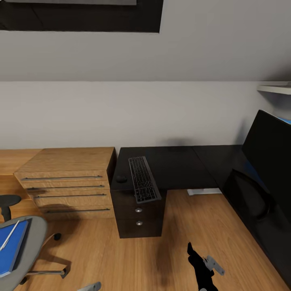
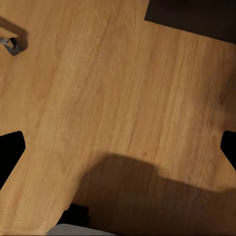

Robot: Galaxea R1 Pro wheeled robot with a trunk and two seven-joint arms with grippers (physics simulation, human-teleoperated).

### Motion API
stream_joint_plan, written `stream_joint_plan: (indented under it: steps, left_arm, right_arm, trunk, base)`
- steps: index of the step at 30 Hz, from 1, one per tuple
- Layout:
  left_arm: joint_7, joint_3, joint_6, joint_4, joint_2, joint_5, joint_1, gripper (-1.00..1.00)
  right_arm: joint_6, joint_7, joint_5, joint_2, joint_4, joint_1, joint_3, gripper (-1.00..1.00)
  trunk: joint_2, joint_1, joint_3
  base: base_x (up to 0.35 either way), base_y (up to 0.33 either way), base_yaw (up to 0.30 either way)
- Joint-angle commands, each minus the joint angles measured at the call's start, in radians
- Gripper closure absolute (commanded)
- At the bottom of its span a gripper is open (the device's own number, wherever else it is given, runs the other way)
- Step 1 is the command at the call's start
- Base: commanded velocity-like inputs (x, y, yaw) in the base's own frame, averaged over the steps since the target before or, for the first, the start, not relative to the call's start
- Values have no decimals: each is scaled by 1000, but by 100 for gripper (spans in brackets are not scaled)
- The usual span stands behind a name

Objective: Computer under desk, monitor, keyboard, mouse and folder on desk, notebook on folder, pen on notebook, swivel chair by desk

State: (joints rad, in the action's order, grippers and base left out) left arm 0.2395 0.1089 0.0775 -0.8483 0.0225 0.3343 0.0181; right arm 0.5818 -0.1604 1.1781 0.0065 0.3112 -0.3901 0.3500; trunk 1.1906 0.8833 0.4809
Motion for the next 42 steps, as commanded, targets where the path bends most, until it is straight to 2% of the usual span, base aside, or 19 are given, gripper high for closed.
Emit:
stream_joint_plan:
  steps: [1,6,11,16,20,29,31,35,36,42]
  left_arm:
    - [7,4,4,12,0,8,0,-100]
    - [6,4,4,61,2,7,-1,-100]
    - [2,5,3,146,3,7,1,-100]
    - [-1,3,-4,255,13,9,45,-100]
    - [-1,3,-6,297,19,10,71,-100]
    - [4,2,-29,324,25,6,89,-100]
    - [7,1,-54,314,24,6,90,-100]
    - [9,1,-58,297,24,6,91,-100]
    - [12,0,-59,291,25,5,91,-100]
    - [16,0,-58,288,25,5,91,-100]
  right_arm:
    - [9,-5,9,-4,-30,-1,5,-100]
    - [14,-2,7,-7,-80,-1,4,-100]
    - [18,0,8,-10,-104,-1,1,-100]
    - [18,1,9,-12,-113,-1,-1,-100]
    - [23,1,9,-13,-114,-1,-1,-100]
    - [76,0,6,-22,-128,-1,4,-100]
    - [92,-1,5,-24,-134,-1,6,-100]
    - [111,-1,7,-23,-135,-1,4,-100]
    - [175,0,7,-18,-136,-1,6,-100]
    - [230,1,8,-14,-137,-1,9,-100]
  trunk:
    - [-7,-4,-2]
    - [-42,-23,-18]
    - [-77,-42,-34]
    - [-112,-61,-49]
    - [-140,-77,-62]
    - [-203,-111,-90]
    - [-217,-119,-96]
    - [-245,-134,-109]
    - [-252,-138,-112]
    - [-294,-161,-131]
  base:
    - [0,0,0]
    - [0,0,0]
    - [0,0,0]
    - [0,0,0]
    - [0,0,0]
    - [0,0,0]
    - [0,0,0]
    - [0,0,0]
    - [0,0,0]
    - [0,0,58]
